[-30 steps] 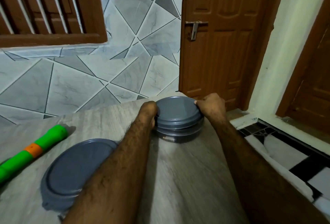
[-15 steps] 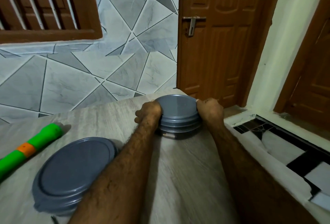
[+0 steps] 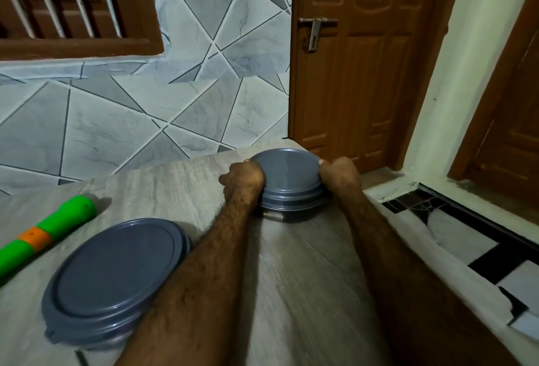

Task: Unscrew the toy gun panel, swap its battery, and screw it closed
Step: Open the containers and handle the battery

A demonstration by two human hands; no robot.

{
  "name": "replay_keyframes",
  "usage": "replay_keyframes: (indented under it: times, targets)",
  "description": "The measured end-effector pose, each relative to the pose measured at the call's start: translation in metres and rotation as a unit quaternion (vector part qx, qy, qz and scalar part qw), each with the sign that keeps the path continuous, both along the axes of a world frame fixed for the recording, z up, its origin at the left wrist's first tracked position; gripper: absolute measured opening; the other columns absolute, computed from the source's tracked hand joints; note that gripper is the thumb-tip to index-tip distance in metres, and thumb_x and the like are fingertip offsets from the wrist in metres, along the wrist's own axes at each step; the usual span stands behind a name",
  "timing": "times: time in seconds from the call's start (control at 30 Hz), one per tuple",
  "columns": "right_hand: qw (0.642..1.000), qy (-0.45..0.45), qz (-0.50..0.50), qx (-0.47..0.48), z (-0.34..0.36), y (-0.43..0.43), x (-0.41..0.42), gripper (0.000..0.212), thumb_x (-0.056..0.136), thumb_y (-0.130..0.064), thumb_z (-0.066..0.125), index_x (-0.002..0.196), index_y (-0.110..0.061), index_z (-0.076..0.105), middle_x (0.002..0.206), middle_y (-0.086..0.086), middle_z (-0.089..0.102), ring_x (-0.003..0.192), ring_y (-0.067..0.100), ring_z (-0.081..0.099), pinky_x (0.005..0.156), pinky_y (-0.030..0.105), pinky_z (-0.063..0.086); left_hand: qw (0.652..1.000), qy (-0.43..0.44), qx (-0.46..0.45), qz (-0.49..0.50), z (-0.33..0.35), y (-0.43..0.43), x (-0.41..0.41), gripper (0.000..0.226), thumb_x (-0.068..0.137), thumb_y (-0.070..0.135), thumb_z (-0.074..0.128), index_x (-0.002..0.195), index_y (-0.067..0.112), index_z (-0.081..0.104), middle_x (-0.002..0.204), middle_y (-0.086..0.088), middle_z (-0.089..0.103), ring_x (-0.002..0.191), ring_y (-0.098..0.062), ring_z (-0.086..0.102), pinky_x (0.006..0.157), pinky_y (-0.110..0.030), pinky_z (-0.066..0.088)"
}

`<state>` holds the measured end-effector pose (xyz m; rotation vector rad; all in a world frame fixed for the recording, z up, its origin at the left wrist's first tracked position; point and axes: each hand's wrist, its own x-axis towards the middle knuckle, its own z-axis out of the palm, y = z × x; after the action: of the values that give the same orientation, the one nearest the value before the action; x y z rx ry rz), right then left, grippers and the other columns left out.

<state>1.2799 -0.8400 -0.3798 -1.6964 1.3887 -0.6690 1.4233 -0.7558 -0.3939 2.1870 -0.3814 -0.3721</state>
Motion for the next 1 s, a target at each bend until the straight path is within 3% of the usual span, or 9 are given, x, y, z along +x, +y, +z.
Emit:
replay_keyframes:
  times: [0.1,0.3,0.47,0.6,0.73,0.83,0.9,1.0]
  targets:
    - [1.0,-0.018,-0.009,0.018,-0.002,-0.001,0.002,0.035,0.095,-0.028,0.057,0.121,-0.005,0.055,0.109,0.013,0.061,0.098,0.026,0.061,0.082,0.036,0.054,1.0,0.014,-0.028,0.002,0.002,0.004,-0.004,0.051,0.104,0.038,0.029,0.135,0.004,0.051,0.136,-0.019,0.05,0.122,-0.033,0.048,0.096,-0.039,0.044]
    - [1.0,0.008,-0.029,0.008,-0.002,0.006,0.007,0.035,0.098,-0.03,0.052,0.122,-0.003,0.054,0.1,0.01,0.053,0.088,0.022,0.053,0.073,0.032,0.045,0.998,0.029,-0.053,0.007,0.004,0.012,-0.006,0.053,0.101,0.046,0.032,0.131,0.008,0.055,0.132,-0.017,0.052,0.111,-0.032,0.056,0.095,-0.039,0.047]
    - [0.999,0.015,-0.029,-0.006,0.0,0.01,0.0,0.039,0.1,-0.034,0.047,0.12,-0.003,0.056,0.098,0.01,0.054,0.088,0.022,0.053,0.073,0.033,0.043,0.999,0.021,-0.02,-0.02,0.013,0.021,-0.011,0.061,0.1,0.053,0.03,0.137,0.008,0.05,0.136,-0.018,0.051,0.122,-0.034,0.049,0.105,-0.042,0.04]
    - [1.0,0.01,-0.007,-0.008,0.008,0.009,-0.007,0.036,0.1,-0.037,0.048,0.112,-0.004,0.057,0.101,0.011,0.058,0.09,0.024,0.055,0.073,0.035,0.044,0.999,0.003,-0.026,-0.029,0.025,0.036,-0.016,0.061,0.1,0.05,0.036,0.142,0.007,0.043,0.142,-0.019,0.043,0.128,-0.036,0.042,0.103,-0.04,0.036]
    - [0.99,0.079,-0.037,-0.114,0.015,0.02,-0.004,0.037,0.098,-0.041,0.05,0.104,-0.006,0.061,0.096,0.01,0.057,0.089,0.028,0.054,0.079,0.039,0.047,0.996,-0.008,-0.069,-0.058,0.04,0.057,-0.016,0.057,0.097,0.043,0.046,0.138,0.004,0.047,0.141,-0.019,0.047,0.124,-0.037,0.048,0.105,-0.044,0.042]
    - [0.975,0.088,-0.037,-0.199,0.018,0.043,0.005,0.033,0.095,-0.038,0.054,0.111,-0.01,0.062,0.115,0.014,0.06,0.105,0.035,0.056,0.089,0.046,0.05,0.992,-0.033,-0.088,-0.085,0.053,0.079,-0.018,0.053,0.097,0.038,0.047,0.135,0.0,0.05,0.14,-0.018,0.05,0.126,-0.036,0.048,0.105,-0.045,0.042]
    - [0.968,0.063,-0.019,-0.241,0.022,0.063,0.014,0.034,0.093,-0.036,0.057,0.117,-0.013,0.063,0.121,0.012,0.06,0.11,0.034,0.056,0.092,0.048,0.05,0.99,-0.04,-0.088,-0.103,0.059,0.097,-0.019,0.049,0.095,0.036,0.048,0.126,0.0,0.057,0.133,-0.019,0.057,0.12,-0.038,0.054,0.1,-0.045,0.047]
    - [0.964,0.02,0.022,-0.266,0.029,0.098,0.029,0.028,0.091,-0.032,0.059,0.112,-0.015,0.068,0.108,0.008,0.067,0.1,0.029,0.063,0.09,0.048,0.053,0.988,-0.059,-0.086,-0.114,0.061,0.124,-0.015,0.038,0.095,0.025,0.047,0.116,-0.003,0.063,0.118,-0.021,0.064,0.105,-0.037,0.062,0.083,-0.037,0.053]
